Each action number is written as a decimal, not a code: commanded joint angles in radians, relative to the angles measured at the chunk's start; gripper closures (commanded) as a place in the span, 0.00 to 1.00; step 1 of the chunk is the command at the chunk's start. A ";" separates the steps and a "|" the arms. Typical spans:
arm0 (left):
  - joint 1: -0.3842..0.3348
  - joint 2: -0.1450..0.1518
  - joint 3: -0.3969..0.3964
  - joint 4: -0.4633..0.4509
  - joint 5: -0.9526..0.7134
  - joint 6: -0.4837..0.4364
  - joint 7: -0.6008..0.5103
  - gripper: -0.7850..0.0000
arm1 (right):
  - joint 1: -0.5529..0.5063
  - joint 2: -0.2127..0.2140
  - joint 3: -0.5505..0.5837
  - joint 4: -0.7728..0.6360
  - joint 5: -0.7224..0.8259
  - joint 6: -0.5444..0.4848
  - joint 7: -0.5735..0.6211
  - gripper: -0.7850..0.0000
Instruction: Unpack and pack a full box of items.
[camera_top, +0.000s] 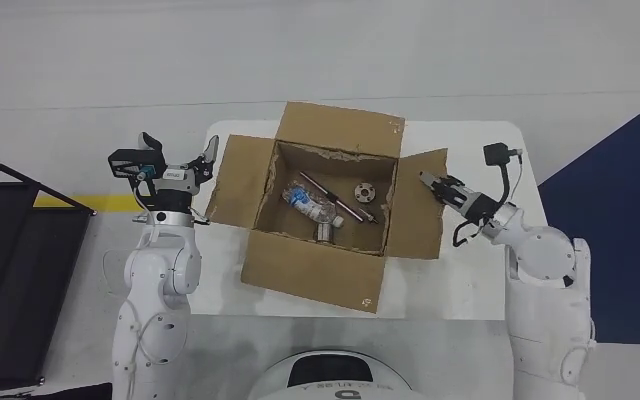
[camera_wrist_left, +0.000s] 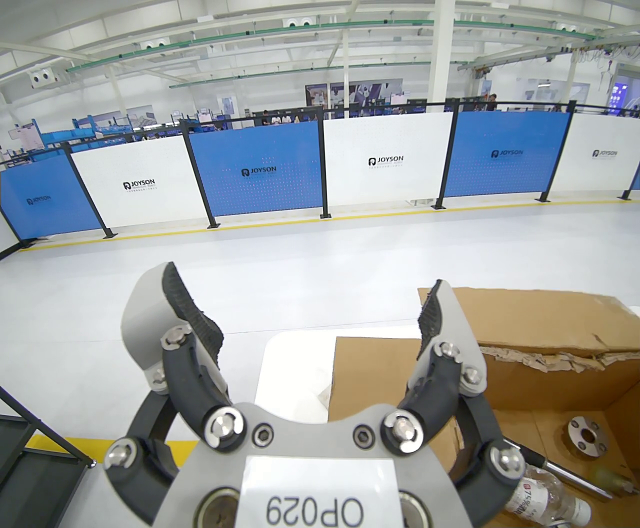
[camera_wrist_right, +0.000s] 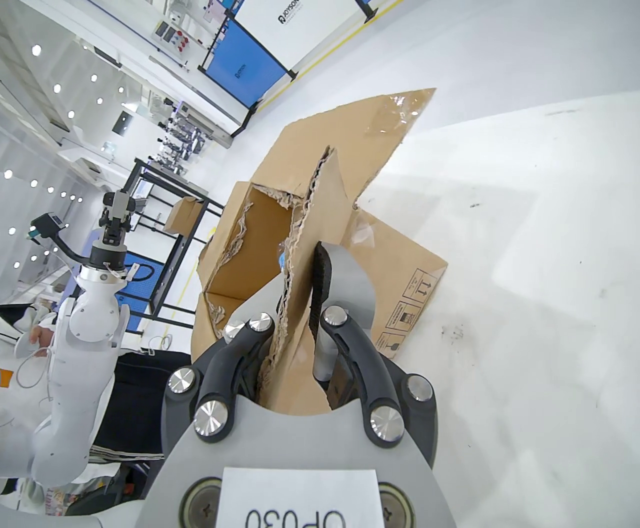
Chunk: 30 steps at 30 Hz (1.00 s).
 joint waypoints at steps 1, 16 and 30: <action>0.000 0.000 0.000 0.000 0.000 0.000 0.000 0.00 | 0.011 0.002 -0.021 -0.047 -0.037 0.066 -0.009 1.00; 0.000 0.000 0.000 0.000 0.000 0.000 0.000 0.00 | 0.130 0.015 -0.149 -0.048 -0.145 0.356 -0.004 0.22; 0.000 0.000 0.000 0.000 0.000 0.000 0.000 0.00 | 0.191 0.029 -0.296 -0.008 -0.093 0.228 0.084 0.00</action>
